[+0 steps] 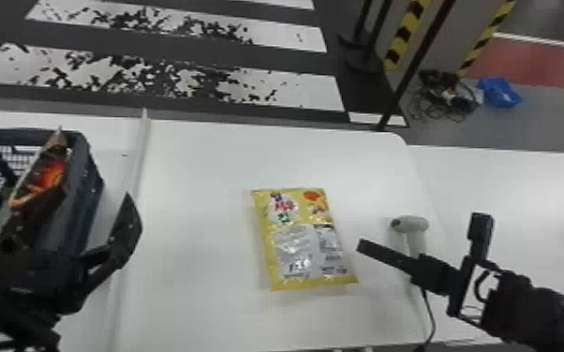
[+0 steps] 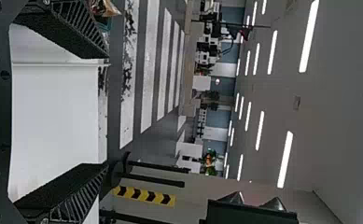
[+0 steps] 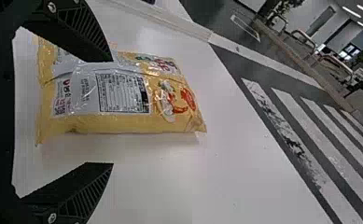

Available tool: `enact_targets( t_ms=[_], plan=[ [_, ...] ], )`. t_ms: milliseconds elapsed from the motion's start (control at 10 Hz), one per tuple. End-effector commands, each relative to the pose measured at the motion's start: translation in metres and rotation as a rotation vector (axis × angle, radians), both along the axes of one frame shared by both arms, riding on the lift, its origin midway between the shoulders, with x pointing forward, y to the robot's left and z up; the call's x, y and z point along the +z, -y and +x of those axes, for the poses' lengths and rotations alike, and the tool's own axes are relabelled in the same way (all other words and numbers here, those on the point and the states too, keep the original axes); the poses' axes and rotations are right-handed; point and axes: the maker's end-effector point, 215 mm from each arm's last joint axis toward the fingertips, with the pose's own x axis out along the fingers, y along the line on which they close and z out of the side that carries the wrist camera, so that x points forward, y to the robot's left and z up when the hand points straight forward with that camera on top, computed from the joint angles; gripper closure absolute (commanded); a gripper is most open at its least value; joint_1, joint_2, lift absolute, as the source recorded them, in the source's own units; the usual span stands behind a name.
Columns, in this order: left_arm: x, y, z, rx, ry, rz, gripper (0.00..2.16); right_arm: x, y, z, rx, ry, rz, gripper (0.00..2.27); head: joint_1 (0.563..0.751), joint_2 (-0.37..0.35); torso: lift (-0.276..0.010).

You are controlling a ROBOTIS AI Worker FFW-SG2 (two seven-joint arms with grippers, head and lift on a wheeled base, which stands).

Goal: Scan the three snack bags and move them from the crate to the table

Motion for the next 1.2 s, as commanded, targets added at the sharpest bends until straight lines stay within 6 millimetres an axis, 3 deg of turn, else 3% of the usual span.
enact_targets(
  t_ms=[0, 300, 800, 900, 1000, 1100],
  plan=[
    [0.001, 0.001, 0.0, -0.003, 0.001, -0.001, 0.03, -0.01, -0.007, 0.0, 0.017, -0.029, 0.037, 0.09, 0.695, -0.166, -0.062],
    [0.002, 0.002, 0.0, -0.006, 0.003, -0.002, 0.03, -0.012, -0.027, 0.002, 0.094, -0.038, 0.074, 0.09, 0.695, -0.144, -0.062],
    [0.0, 0.002, -0.001, -0.007, 0.0, -0.001, 0.03, -0.034, -0.051, 0.004, 0.173, -0.044, 0.035, 0.13, 0.695, -0.103, -0.062],
    [0.0, 0.002, -0.001, -0.007, 0.0, -0.001, 0.03, -0.037, -0.056, 0.001, 0.196, -0.045, 0.025, 0.5, 0.695, -0.098, -0.062],
    [-0.001, 0.002, -0.001, -0.007, -0.002, -0.001, 0.03, -0.04, -0.059, -0.001, 0.217, -0.049, 0.013, 1.81, 0.695, -0.092, -0.062],
    [-0.001, 0.003, -0.001, -0.009, -0.001, -0.004, 0.03, -0.037, -0.059, 0.003, 0.224, -0.021, 0.006, 2.24, 0.695, -0.086, -0.062]
  ],
)
